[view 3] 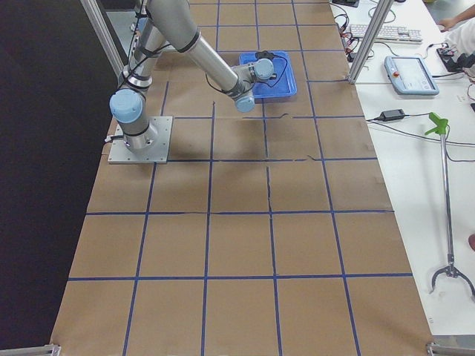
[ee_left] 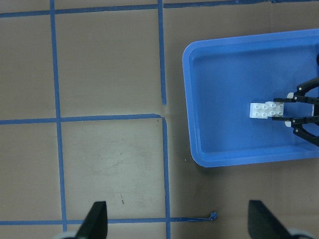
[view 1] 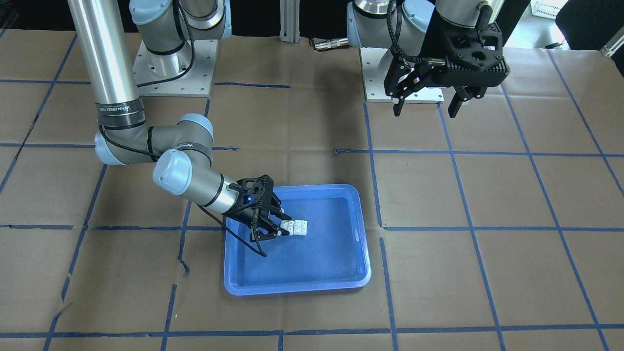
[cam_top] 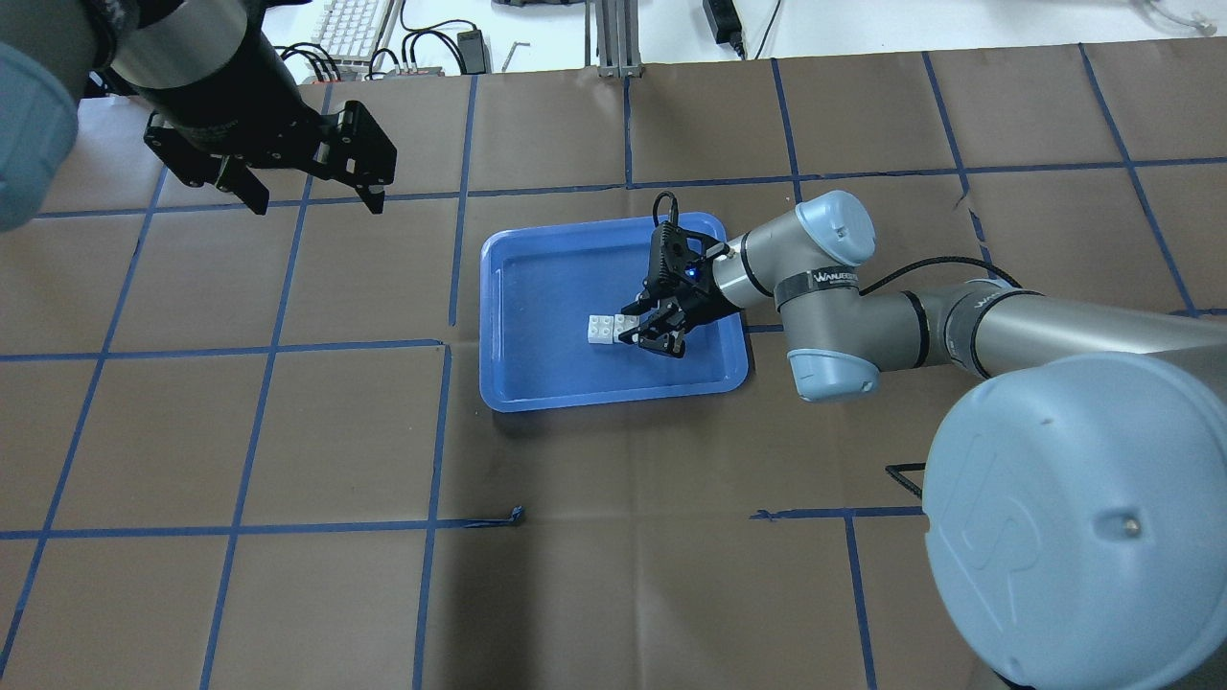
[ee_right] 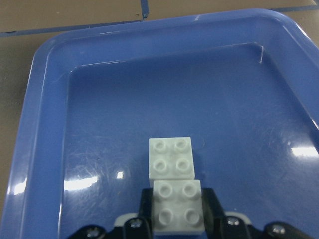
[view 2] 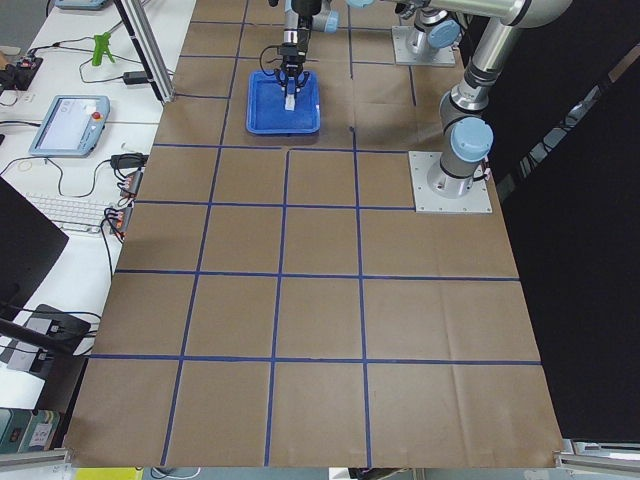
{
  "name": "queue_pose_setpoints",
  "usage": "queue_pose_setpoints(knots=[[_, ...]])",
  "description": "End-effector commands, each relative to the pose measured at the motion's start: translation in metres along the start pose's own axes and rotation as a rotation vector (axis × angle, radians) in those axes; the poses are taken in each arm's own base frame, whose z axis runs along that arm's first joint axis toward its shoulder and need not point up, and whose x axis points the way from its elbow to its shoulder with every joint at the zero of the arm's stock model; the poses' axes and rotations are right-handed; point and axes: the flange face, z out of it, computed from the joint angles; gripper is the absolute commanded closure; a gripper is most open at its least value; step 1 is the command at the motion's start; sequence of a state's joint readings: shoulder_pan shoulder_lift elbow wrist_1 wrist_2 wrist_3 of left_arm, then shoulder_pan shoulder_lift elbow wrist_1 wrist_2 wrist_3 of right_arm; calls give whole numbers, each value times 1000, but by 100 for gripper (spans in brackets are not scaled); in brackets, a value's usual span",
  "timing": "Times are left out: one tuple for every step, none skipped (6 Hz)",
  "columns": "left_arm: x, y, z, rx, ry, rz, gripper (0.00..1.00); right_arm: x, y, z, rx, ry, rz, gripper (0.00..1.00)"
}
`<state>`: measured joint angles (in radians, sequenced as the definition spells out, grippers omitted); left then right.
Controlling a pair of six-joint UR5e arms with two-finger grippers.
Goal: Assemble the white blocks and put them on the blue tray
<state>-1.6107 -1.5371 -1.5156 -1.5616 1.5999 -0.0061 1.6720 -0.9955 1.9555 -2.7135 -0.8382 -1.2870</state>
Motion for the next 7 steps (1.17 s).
queue_pose_setpoints(knots=[[0, 0, 0, 0, 0, 0, 2, 0, 0, 0, 2, -1, 2, 60], [0, 0, 0, 0, 0, 0, 2, 0, -1, 0, 5, -1, 4, 46], [0, 0, 0, 0, 0, 0, 2, 0, -1, 0, 7, 0, 4, 39], [1, 0, 0, 0, 0, 1, 2, 0, -1, 0, 7, 0, 6, 29], [1, 0, 0, 0, 0, 2, 2, 0, -1, 0, 7, 0, 6, 15], [1, 0, 0, 0, 0, 2, 2, 3, -5, -6, 1, 13, 14, 0], [1, 0, 0, 0, 0, 2, 2, 14, -23, -26, -31, 60, 39, 0]])
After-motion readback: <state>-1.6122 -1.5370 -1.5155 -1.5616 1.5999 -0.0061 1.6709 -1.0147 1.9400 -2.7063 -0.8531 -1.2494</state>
